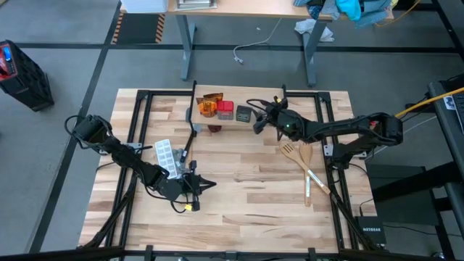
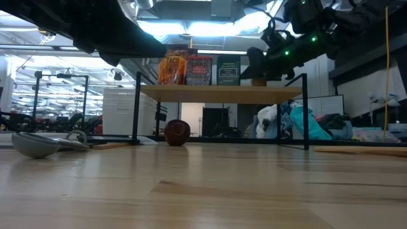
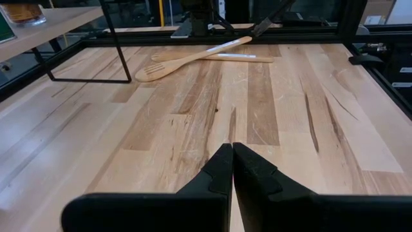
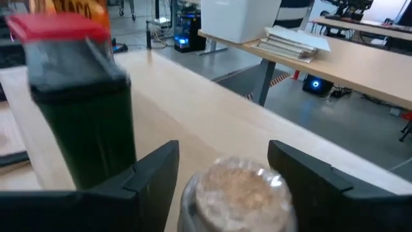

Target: Shelf spices

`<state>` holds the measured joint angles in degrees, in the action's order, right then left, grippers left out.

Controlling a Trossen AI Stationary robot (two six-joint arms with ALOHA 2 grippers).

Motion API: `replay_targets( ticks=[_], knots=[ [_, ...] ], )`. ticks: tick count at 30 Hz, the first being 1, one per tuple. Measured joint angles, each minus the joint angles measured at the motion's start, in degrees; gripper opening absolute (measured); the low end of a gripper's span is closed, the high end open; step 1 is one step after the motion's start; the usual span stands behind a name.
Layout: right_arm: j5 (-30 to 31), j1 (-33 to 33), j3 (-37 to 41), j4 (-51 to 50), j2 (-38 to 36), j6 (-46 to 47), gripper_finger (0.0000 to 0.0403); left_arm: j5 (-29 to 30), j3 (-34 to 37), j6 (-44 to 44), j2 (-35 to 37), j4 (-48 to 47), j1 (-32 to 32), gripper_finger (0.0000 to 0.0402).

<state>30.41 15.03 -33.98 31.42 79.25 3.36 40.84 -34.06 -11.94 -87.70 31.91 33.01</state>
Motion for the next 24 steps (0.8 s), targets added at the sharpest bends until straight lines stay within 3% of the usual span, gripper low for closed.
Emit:
replay_targets(
  ticks=[16, 24],
  knots=[
    [0.04, 0.00, -0.22, -4.67, -0.78, 2.28, 0.0241, 0.00, 0.00, -0.07, 0.02, 0.04, 0.00, 0.0005],
    [-0.02, 0.00, -0.26, -5.18, -0.80, 2.66, 0.0180, 0.00, 0.00, -0.07, 0.02, 0.04, 0.00, 0.0005]
  ],
)
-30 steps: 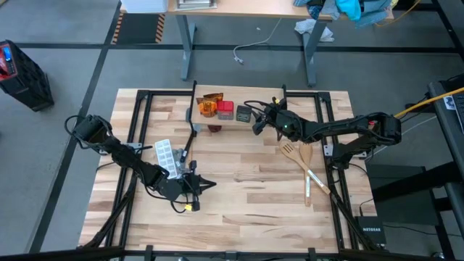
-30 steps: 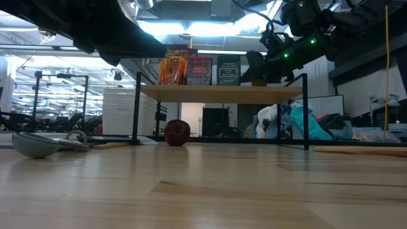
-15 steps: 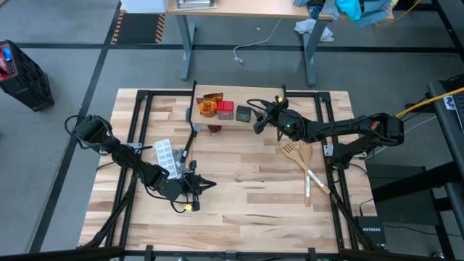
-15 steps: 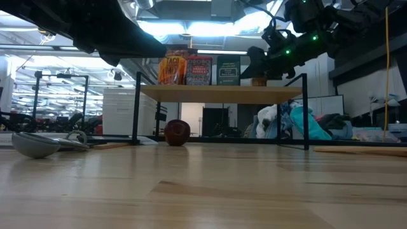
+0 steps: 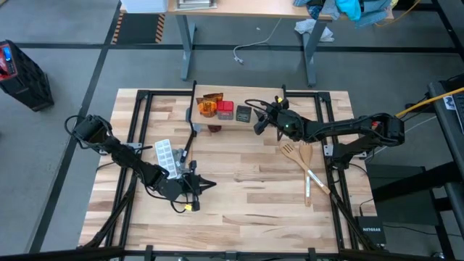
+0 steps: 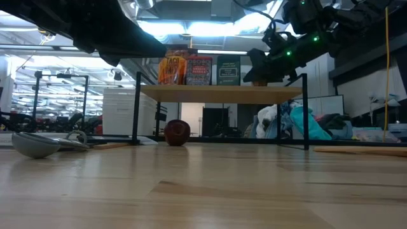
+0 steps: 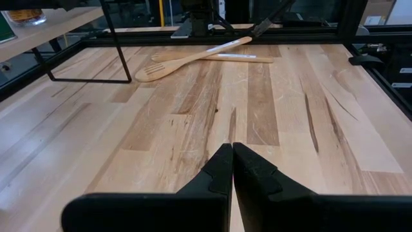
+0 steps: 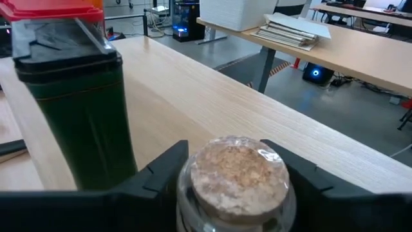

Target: Shelf spices

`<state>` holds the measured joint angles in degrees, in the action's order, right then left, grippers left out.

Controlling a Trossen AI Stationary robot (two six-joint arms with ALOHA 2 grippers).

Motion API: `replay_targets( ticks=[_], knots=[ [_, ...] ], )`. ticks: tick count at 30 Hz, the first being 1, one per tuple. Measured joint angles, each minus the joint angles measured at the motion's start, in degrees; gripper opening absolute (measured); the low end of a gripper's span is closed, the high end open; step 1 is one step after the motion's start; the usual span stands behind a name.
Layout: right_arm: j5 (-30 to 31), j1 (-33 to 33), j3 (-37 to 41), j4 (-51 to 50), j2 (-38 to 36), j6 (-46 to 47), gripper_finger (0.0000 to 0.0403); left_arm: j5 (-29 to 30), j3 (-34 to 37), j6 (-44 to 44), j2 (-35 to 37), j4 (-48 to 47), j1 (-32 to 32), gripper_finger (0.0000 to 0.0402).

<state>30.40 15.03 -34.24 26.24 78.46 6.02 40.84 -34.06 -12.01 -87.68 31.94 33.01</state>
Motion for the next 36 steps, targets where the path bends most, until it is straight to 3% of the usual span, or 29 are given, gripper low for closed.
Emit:
replay_targets(
  ticks=[6, 24, 36],
  knots=[
    [-0.36, 0.00, -0.04, -0.20, -0.04, 1.46, 0.0180, 0.00, 0.00, 0.00, 0.00, 0.02, 0.00, 0.0005],
    [7.62, -0.08, -0.07, -0.55, -0.11, 13.29, 0.0180, 0.00, 0.00, 0.00, 0.00, 0.04, 0.00, 0.0005],
    [18.08, -6.61, 0.11, -0.64, 0.09, 13.42, 0.0180, 0.00, 0.00, 0.46, 0.00, 0.26, 0.00, 0.0005]
  ],
)
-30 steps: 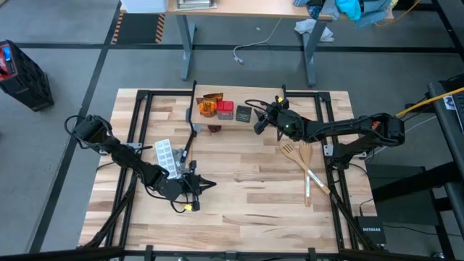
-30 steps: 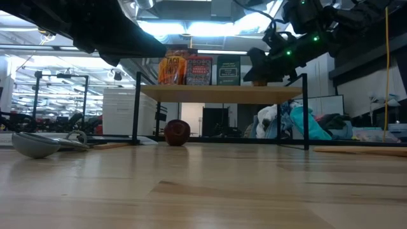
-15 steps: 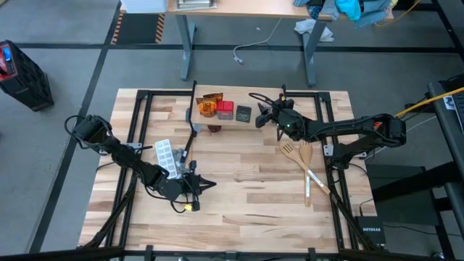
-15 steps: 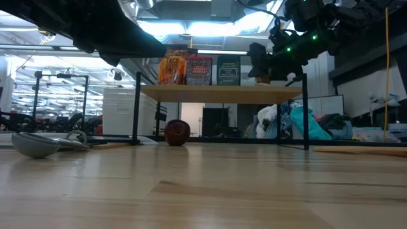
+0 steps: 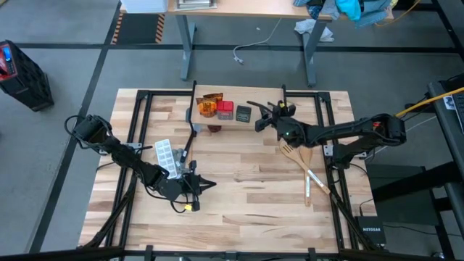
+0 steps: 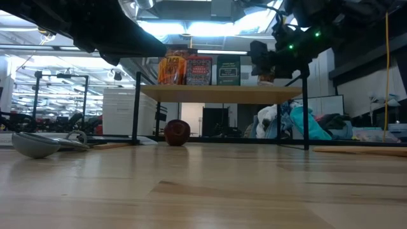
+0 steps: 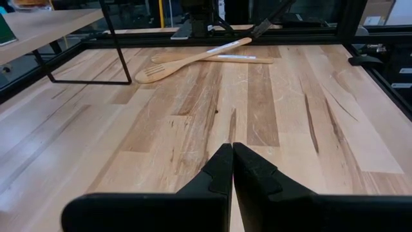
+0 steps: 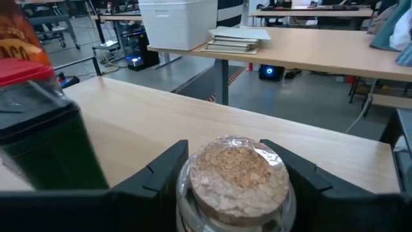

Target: Shelf spices

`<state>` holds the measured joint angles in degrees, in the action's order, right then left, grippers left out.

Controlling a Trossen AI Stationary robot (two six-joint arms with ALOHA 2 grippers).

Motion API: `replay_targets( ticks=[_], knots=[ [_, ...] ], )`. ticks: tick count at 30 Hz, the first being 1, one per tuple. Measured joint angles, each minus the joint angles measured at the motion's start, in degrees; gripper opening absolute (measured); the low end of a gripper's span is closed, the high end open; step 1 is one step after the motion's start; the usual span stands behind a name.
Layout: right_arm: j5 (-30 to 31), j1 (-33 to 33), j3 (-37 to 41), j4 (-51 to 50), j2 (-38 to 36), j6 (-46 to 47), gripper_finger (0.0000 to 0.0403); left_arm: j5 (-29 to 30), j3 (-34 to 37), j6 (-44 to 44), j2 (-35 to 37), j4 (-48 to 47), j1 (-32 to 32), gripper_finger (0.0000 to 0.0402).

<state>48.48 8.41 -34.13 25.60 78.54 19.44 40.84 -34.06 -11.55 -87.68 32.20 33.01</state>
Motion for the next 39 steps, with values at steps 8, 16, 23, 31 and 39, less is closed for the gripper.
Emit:
replay_targets(
  ticks=[8, 16, 23, 31, 39],
  knots=[
    [2.79, -1.43, -1.36, -0.46, 0.13, 1.33, 0.0180, 0.01, 0.00, 0.30, 0.00, 0.02, 0.00, 0.0005],
    [2.46, -1.32, -4.85, -3.11, 0.36, 1.14, 0.0180, 0.00, 0.00, 0.44, 0.00, 0.22, 0.00, 0.0005],
    [6.15, -1.32, -5.01, -5.82, 0.39, 2.68, 0.0180, 0.02, 0.00, 0.44, 0.00, 0.20, 0.00, 0.0005],
    [8.79, -1.30, -5.09, -6.57, 1.25, 4.97, 0.0180, 0.01, 0.02, 1.53, 0.00, 0.18, -0.02, 0.0005],
    [11.82, -1.26, -5.47, -5.78, 5.14, 5.82, 0.0180, 0.00, 0.02, 1.53, 0.00, 0.18, 0.00, 0.0005]
  ],
)
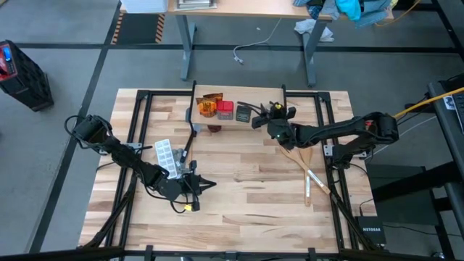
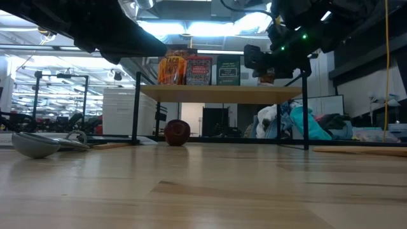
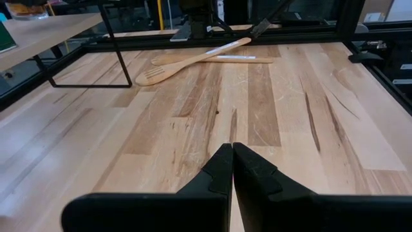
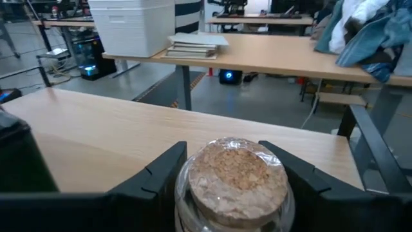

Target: Shelf spices

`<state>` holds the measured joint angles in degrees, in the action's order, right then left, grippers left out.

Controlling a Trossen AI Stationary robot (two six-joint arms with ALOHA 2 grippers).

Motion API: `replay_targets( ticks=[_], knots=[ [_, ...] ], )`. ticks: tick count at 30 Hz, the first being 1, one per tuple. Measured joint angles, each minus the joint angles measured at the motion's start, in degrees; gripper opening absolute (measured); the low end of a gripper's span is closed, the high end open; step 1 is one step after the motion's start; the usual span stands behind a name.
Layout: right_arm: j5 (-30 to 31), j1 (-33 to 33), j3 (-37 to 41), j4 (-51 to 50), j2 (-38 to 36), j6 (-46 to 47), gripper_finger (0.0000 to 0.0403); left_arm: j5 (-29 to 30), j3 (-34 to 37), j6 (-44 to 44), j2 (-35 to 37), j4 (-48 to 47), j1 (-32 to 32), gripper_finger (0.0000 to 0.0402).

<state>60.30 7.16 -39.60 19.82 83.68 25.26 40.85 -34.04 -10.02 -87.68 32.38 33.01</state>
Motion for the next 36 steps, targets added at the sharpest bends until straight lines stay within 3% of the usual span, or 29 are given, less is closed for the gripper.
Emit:
replay_targets(
  ticks=[8, 16, 36],
  knots=[
    [0.73, 0.00, -0.07, 0.27, 0.94, -0.22, 0.0181, -0.01, 0.00, 0.00, 0.00, -0.02, -0.02, 0.0005],
    [0.67, -0.02, 0.00, 0.39, 1.00, -0.60, 0.0212, 0.01, 0.00, 0.00, 0.00, -0.02, -0.02, 0.0005],
    [-0.54, -0.02, 0.29, 5.83, 1.22, -4.80, 0.0186, 0.01, 0.00, -0.02, 0.00, -0.22, -0.01, 0.0005]
  ],
)
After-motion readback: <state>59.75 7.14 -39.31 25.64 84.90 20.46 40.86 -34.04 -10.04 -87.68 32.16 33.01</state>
